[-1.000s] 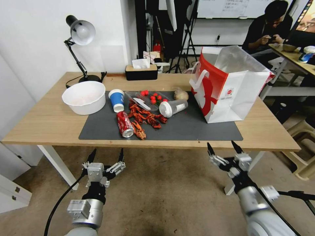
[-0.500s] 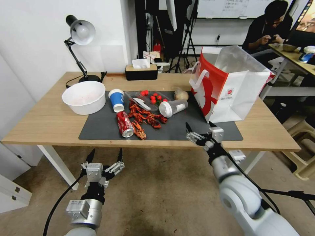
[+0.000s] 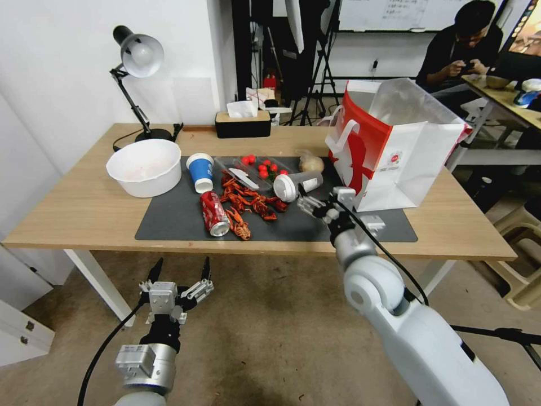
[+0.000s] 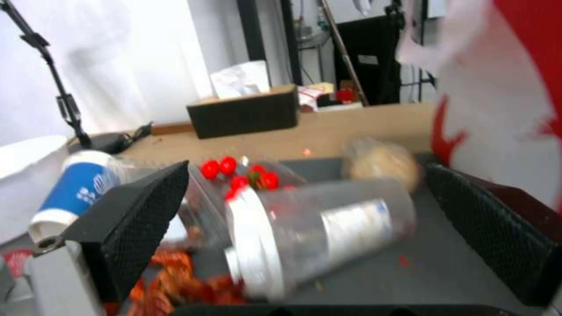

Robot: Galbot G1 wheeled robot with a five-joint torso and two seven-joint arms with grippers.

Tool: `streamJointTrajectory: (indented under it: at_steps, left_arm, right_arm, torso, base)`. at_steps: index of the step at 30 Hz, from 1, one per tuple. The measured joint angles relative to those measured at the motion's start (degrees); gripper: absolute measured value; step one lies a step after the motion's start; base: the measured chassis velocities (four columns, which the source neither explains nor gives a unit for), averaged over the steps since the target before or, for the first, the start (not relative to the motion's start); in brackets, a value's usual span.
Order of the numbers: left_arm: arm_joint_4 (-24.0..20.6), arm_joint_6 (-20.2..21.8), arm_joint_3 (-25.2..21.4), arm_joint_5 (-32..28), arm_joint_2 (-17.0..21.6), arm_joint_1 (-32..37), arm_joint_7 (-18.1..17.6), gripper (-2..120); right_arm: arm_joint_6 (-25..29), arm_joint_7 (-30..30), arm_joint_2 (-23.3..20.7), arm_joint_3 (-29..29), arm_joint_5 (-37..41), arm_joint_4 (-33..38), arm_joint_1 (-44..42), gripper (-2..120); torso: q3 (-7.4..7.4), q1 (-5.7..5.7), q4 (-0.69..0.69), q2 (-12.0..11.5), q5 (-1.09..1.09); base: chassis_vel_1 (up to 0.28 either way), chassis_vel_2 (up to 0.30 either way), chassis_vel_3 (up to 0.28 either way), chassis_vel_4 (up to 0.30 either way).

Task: Pick up the trash from the table and place it into the takeout bag.

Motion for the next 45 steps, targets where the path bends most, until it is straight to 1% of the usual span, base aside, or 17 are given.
streamJointTrajectory:
  at_steps: [2, 4, 5, 6, 8, 10, 11, 12, 13, 15, 17, 18, 20, 24, 28, 35, 45]
  left_arm:
    - [0.2, -0.1, 0.1, 0.0, -0.3, 0.0, 0.0, 100]
    - [0.3, -0.1, 0.1, 0.0, -0.3, 0.0, 0.0, 100]
    - [0.4, -0.1, 0.1, 0.0, -0.4, 0.0, -0.1, 100]
    - [0.4, -0.1, 0.1, 0.0, -0.4, 0.0, -0.1, 100]
    - [0.6, -0.1, 0.1, 0.1, -0.5, 0.0, -0.1, 100]
    - [0.7, -0.2, 0.1, 0.1, -0.6, 0.0, -0.1, 100]
    - [0.7, -0.2, 0.1, 0.1, -0.6, 0.0, -0.1, 100]
    - [0.8, -0.2, 0.1, 0.1, -0.6, 0.0, -0.1, 100]
    - [0.8, -0.2, 0.1, 0.1, -0.6, 0.0, -0.1, 100]
    - [1.2, -0.2, 0.1, 0.1, -0.7, -0.1, -0.1, 100]
    - [1.5, -0.2, 0.1, 0.1, -0.8, -0.2, -0.1, 100]
    - [1.5, -0.2, 0.1, 0.1, -0.8, -0.2, -0.1, 100]
    - [2.0, -0.1, 0.3, 0.2, -1.0, -0.4, -0.1, 100]
    - [2.4, 0.0, 0.5, 0.3, -1.2, -0.6, -0.1, 100]
    - [2.5, 0.0, 0.5, 0.3, -1.2, -0.7, -0.1, 100]
    - [2.6, 0.0, 0.5, 0.2, -1.2, -0.8, -0.2, 100]
    - [3.0, 0.0, 0.9, 0.2, -1.3, -1.0, -0.2, 100]
  right_arm:
    - [-1.3, -0.1, -0.1, -2.4, 1.6, -2.4, 5.0, 100]
    - [-1.7, 0.0, -0.2, -3.5, 2.0, -3.6, 7.0, 100]
    - [-3.2, 1.4, -0.1, -5.7, 2.2, -5.7, 10.8, 100]
    - [-3.2, 1.4, -0.1, -5.7, 2.2, -5.7, 10.8, 100]
    - [-5.6, 4.6, 0.4, -8.0, 2.6, -7.1, 14.3, 100]
    - [-9.2, 9.3, 1.2, -9.8, 5.2, -7.7, 17.0, 100]
    - [-9.2, 9.3, 1.2, -9.8, 5.2, -7.7, 17.0, 100]
    - [-11.0, 12.0, 1.7, -10.6, 7.4, -7.9, 18.2, 100]
    - [-11.0, 12.0, 1.7, -10.6, 7.4, -7.9, 18.2, 100]
    - [-14.0, 16.8, 2.8, -11.5, 11.8, -8.4, 20.0, 100]
    - [-15.3, 20.0, 3.7, -12.2, 13.4, -9.8, 21.3, 100]
    - [-15.3, 20.0, 3.7, -12.2, 13.4, -9.8, 21.3, 100]
    - [-16.5, 22.7, 5.0, -13.0, 14.2, -11.8, 22.7, 100]
    - [-17.9, 23.5, 6.4, -13.5, 14.6, -13.9, 23.8, 100]
    - [-18.7, 22.7, 7.3, -14.0, 14.2, -14.9, 23.9, 100]
    - [-20.0, 22.3, 7.5, -15.5, 10.4, -15.8, 23.8, 100]
    - [-21.1, 22.1, 7.7, -15.8, 8.8, -16.6, 23.7, 100]
  torso:
    - [0.00, 0.00, 0.00, 0.0, 0.01]
    - [0.00, 0.00, 0.00, 0.0, 0.00]
    - [0.00, 0.00, 0.01, 0.0, 0.00]
    - [0.00, 0.00, 0.01, 0.0, 0.00]
    - [0.00, 0.00, 0.01, 0.0, 0.00]
    - [-0.01, 0.00, 0.02, 0.0, 0.00]
    - [-0.01, 0.00, 0.02, 0.0, 0.00]
    - [0.00, -0.01, 0.01, 0.0, 0.00]
    - [0.00, -0.01, 0.01, 0.0, 0.00]
    - [-0.01, -0.01, 0.01, 0.0, 0.00]
    - [-0.01, -0.01, 0.00, 0.0, 0.00]
    - [-0.01, -0.01, 0.00, 0.0, 0.00]
    - [0.00, 0.00, 0.00, 0.0, 0.00]
    - [-0.01, -0.01, 0.01, 0.0, 0.00]
    - [-0.01, -0.01, 0.01, 0.0, 0.00]
    - [-0.01, -0.01, 0.01, 0.0, 0.00]
    - [-0.01, -0.01, 0.01, 0.0, 0.00]
  base:
    - [0.000, 0.000, 0.000, 0.000]
    - [0.000, 0.000, 0.000, 0.000]
    - [0.000, 0.000, 0.000, 0.000]
    - [0.000, 0.000, 0.000, 0.000]
    - [0.000, 0.000, 0.000, 0.000]
    - [0.000, 0.000, 0.000, 0.000]
    - [0.000, 0.000, 0.000, 0.000]
    - [0.000, 0.000, 0.000, 0.000]
    - [0.000, 0.000, 0.000, 0.000]
    - [0.000, 0.000, 0.000, 0.000]
    - [0.000, 0.000, 0.000, 0.000]
    - [0.000, 0.000, 0.000, 0.000]
    - [0.000, 0.000, 0.000, 0.000]
    - [0.000, 0.000, 0.000, 0.000]
    - [0.000, 0.000, 0.000, 0.000]
    - [0.000, 0.000, 0.000, 0.000]
    - [0.000, 0.000, 0.000, 0.000]
